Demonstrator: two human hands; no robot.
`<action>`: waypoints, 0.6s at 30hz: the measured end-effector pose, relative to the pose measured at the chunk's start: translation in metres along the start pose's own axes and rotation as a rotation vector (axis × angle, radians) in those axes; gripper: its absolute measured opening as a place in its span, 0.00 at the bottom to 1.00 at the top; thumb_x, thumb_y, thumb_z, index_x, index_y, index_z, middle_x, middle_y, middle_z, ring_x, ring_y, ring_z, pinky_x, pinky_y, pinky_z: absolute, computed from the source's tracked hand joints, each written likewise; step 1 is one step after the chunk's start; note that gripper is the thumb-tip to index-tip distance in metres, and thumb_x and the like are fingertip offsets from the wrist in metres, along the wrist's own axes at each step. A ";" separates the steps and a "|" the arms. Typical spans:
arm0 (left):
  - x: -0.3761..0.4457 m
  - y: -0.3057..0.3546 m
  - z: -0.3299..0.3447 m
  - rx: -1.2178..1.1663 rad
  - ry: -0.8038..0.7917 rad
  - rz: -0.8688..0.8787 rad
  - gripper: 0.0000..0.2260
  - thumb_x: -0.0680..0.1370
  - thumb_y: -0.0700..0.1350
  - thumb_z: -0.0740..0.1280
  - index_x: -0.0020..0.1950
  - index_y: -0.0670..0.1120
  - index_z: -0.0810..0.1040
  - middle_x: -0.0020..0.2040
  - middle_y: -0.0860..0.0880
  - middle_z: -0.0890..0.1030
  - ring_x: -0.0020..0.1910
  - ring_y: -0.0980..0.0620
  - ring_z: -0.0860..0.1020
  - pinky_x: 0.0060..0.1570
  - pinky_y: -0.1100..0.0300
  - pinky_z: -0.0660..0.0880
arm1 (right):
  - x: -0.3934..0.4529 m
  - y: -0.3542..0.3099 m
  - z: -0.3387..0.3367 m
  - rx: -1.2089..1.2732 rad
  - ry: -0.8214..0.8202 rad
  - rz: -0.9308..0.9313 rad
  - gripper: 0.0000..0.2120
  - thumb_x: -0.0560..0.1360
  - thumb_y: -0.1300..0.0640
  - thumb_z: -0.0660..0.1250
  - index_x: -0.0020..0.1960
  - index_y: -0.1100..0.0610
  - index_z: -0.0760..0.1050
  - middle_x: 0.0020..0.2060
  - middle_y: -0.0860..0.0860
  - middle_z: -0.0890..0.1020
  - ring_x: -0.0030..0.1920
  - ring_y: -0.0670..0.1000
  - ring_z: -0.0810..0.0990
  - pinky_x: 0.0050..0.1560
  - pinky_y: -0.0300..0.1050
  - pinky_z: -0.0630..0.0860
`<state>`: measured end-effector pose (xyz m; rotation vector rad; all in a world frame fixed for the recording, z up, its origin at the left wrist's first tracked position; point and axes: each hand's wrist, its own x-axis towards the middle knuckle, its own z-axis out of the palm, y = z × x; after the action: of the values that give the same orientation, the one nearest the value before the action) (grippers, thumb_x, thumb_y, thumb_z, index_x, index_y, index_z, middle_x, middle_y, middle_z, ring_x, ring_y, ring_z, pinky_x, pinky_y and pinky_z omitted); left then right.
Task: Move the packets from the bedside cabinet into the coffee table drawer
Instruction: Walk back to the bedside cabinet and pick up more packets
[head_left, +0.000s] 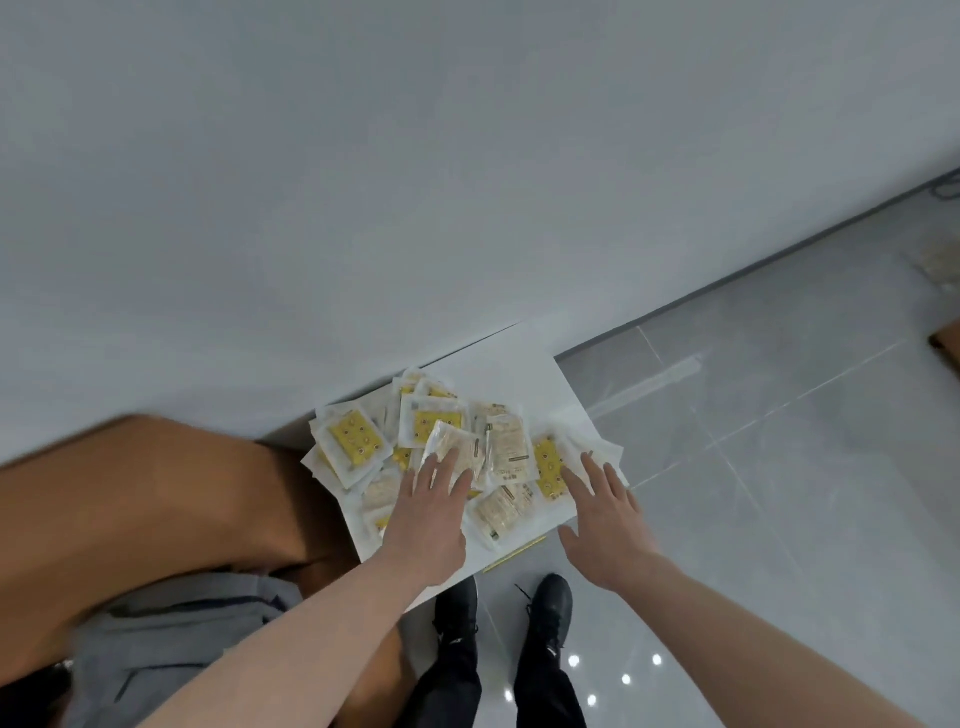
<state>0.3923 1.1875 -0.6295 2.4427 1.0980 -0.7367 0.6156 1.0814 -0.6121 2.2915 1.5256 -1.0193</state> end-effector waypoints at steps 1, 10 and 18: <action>0.014 0.001 0.008 0.007 0.007 0.018 0.36 0.82 0.48 0.63 0.85 0.49 0.47 0.84 0.45 0.37 0.83 0.39 0.41 0.81 0.40 0.46 | 0.014 0.004 0.006 0.009 0.000 0.009 0.37 0.83 0.47 0.62 0.85 0.48 0.45 0.84 0.51 0.40 0.84 0.59 0.41 0.83 0.59 0.51; 0.107 0.018 0.066 0.000 0.139 0.107 0.40 0.80 0.55 0.63 0.84 0.52 0.43 0.84 0.45 0.36 0.83 0.39 0.37 0.80 0.36 0.45 | 0.098 0.041 0.056 0.256 0.166 0.169 0.38 0.78 0.38 0.67 0.82 0.47 0.55 0.81 0.50 0.59 0.78 0.57 0.60 0.76 0.60 0.67; 0.127 0.024 0.069 0.001 0.141 0.066 0.38 0.81 0.56 0.64 0.83 0.50 0.44 0.85 0.44 0.48 0.83 0.37 0.50 0.78 0.33 0.53 | 0.124 0.048 0.068 0.388 0.195 0.319 0.43 0.69 0.39 0.78 0.77 0.50 0.65 0.69 0.50 0.70 0.69 0.58 0.67 0.67 0.55 0.71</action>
<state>0.4600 1.2101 -0.7573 2.5517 1.0612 -0.5518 0.6567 1.1153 -0.7521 2.8558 1.0345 -1.1037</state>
